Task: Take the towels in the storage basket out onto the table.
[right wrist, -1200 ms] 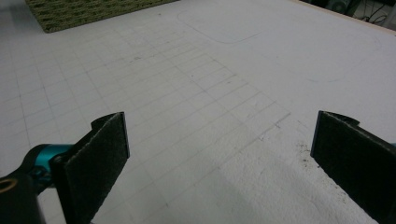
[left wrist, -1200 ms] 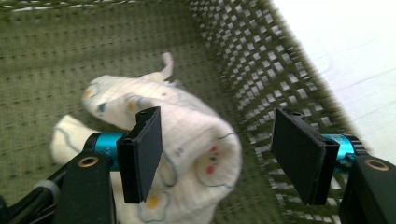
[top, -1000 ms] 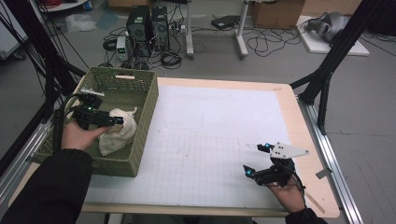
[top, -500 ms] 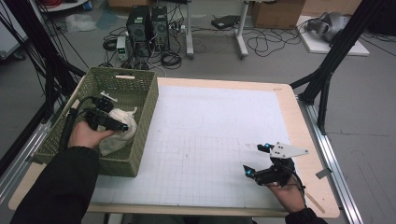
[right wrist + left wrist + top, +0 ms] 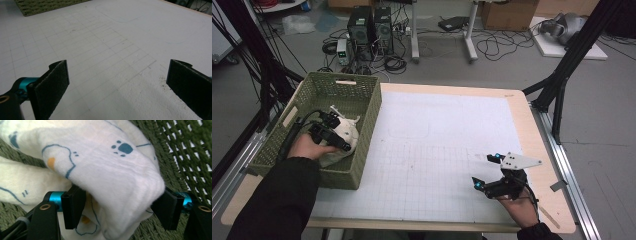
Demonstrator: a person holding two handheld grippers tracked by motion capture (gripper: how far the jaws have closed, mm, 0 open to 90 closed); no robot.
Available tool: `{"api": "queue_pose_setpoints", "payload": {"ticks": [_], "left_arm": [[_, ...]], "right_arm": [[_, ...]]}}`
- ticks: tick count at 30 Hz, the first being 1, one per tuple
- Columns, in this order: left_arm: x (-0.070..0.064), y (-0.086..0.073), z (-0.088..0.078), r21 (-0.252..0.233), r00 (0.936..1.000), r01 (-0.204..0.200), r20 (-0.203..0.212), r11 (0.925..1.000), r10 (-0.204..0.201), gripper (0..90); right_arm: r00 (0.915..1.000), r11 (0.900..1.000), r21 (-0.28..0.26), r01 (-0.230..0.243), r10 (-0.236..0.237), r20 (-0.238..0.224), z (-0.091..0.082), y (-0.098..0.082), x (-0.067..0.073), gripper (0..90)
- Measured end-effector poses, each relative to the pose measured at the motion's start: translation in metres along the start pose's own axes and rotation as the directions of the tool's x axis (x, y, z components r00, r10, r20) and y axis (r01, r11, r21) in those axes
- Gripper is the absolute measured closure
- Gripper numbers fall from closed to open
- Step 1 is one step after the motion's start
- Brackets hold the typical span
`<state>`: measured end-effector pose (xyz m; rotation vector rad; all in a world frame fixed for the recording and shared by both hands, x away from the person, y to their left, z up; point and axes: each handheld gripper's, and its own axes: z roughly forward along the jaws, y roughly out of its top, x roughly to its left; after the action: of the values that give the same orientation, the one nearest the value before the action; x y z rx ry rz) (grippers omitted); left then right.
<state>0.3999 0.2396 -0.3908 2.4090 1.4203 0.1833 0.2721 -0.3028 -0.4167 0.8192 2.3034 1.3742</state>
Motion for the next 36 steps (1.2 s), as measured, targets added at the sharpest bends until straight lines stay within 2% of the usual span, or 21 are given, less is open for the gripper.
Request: {"api": "queue_pose_setpoints", "payload": {"ticks": [1, 4, 5, 6, 10, 14, 22, 23, 28, 36], "left_arm": [[0.000, 0.000, 0.001, 0.006, 1.0000, -0.005, -0.006, 1.0000, 0.005, 36.3], [-0.003, -0.001, 0.008, 0.042, 0.9997, -0.005, -0.025, 0.9991, 0.006, 37.6], [-0.004, -0.001, 0.009, 0.053, 0.9992, -0.017, -0.036, 0.9985, 0.019, 38.6], [-0.005, -0.001, 0.010, 0.051, 0.9987, -0.020, -0.046, 0.9985, 0.022, 38.6], [-0.006, -0.002, 0.011, 0.062, 0.9952, -0.043, -0.085, 0.9971, 0.048, 47.8], [-0.008, -0.002, 0.012, 0.071, 0.9919, -0.054, -0.111, 0.9960, 0.061, 50.8], [-0.007, -0.002, 0.011, 0.069, 0.9924, -0.043, -0.112, 0.9967, 0.051, 59.9], [-0.007, -0.002, 0.011, 0.070, 0.9913, -0.043, -0.121, 0.9966, 0.051, 66.6], [-0.007, -0.002, 0.011, 0.071, 0.9910, -0.044, -0.123, 0.9965, 0.052, 68.0], [-0.004, -0.002, 0.009, 0.073, 0.9936, -0.022, -0.109, 0.9971, 0.029, 73.3]], "right_arm": [[1.0000, 1.000, 0.001, -0.003, 0.003, -0.001, 0.000, 0.000, 0.000, 3.5], [1.0000, 1.000, 0.005, 0.003, -0.003, -0.001, 0.001, 0.000, 0.001, 3.5], [1.0000, 1.000, 0.004, 0.006, -0.006, 0.000, 0.001, 0.000, 0.001, 3.5], [1.0000, 1.000, 0.004, 0.006, -0.006, 0.000, 0.001, 0.000, 0.001, 3.5], [1.0000, 1.000, 0.008, 0.008, -0.008, -0.003, 0.002, 0.001, 0.002, 3.6], [0.9999, 1.000, 0.009, 0.010, -0.010, -0.004, 0.002, 0.001, 0.002, 3.6], [0.9999, 1.000, 0.008, 0.013, -0.013, -0.008, 0.001, 0.001, 0.003, 3.6], [0.9999, 1.000, 0.011, 0.015, -0.014, -0.008, 0.002, 0.001, 0.003, 3.6], [0.9998, 1.000, 0.010, 0.019, -0.019, -0.008, 0.002, 0.001, 0.003, 3.6], [0.9997, 1.000, 0.017, 0.016, -0.016, -0.017, 0.003, 0.000, 0.004, 3.6]]}}
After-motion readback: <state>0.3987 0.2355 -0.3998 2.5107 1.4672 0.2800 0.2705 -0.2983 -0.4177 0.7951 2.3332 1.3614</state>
